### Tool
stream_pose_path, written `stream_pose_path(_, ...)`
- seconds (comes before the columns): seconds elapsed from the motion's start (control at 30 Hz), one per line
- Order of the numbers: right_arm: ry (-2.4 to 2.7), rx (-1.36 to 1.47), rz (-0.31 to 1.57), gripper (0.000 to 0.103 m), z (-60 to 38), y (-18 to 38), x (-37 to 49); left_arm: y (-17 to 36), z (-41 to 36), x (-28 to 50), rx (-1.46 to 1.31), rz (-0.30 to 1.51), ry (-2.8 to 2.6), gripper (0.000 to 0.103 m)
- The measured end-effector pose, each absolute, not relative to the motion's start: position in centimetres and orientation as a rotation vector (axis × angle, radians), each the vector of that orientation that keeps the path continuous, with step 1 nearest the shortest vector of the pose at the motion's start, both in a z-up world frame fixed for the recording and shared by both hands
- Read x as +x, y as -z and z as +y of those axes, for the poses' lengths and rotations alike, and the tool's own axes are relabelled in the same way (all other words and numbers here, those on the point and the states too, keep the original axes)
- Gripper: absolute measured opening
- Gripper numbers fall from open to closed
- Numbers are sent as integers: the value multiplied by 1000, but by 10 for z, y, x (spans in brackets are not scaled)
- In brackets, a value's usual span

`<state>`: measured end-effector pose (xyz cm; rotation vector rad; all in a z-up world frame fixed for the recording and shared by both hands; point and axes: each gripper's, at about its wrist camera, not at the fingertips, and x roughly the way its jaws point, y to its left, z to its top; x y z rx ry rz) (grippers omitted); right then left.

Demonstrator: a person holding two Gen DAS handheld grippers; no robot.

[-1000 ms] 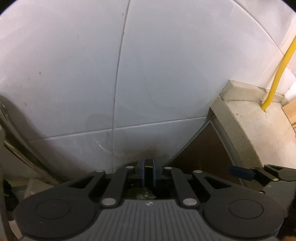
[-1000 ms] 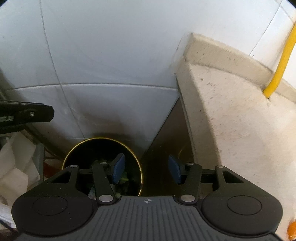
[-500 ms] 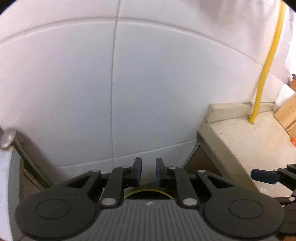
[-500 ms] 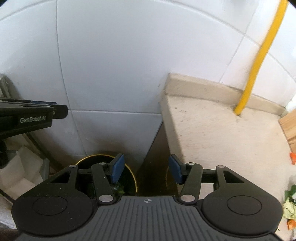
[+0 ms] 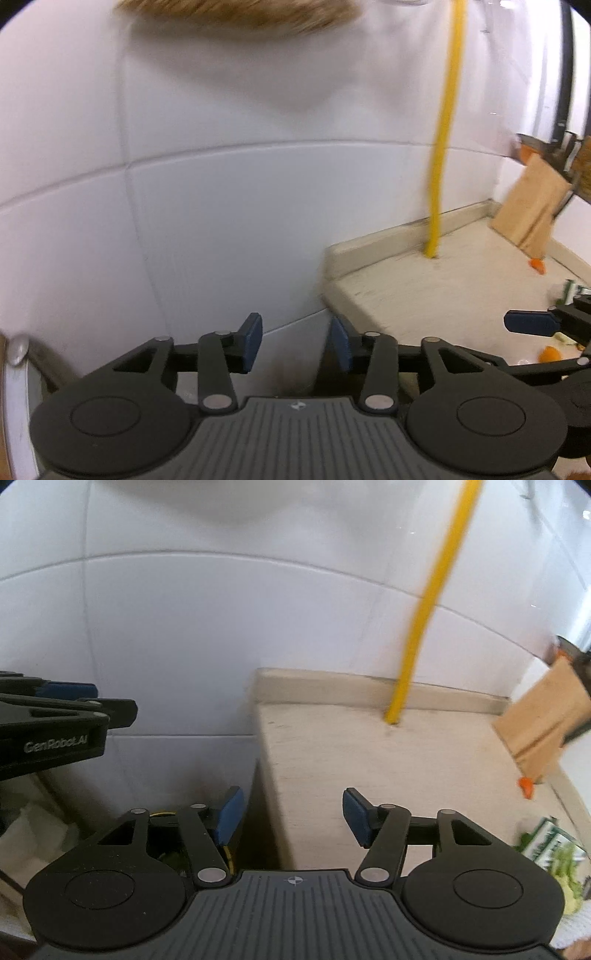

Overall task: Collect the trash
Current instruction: 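Move both open tools back over the counter toward the lettuce pile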

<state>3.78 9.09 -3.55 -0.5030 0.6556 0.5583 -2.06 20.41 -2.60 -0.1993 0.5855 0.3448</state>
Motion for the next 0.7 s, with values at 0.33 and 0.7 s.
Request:
stream_pose_path(0.33,-414,-426,619,76,27,16,48,7,147,10,-103,579,-194,53)
stream_pose_path(0.7,-228,-353,626,80,-49,11,66,5,65,53,6,670,3,61)
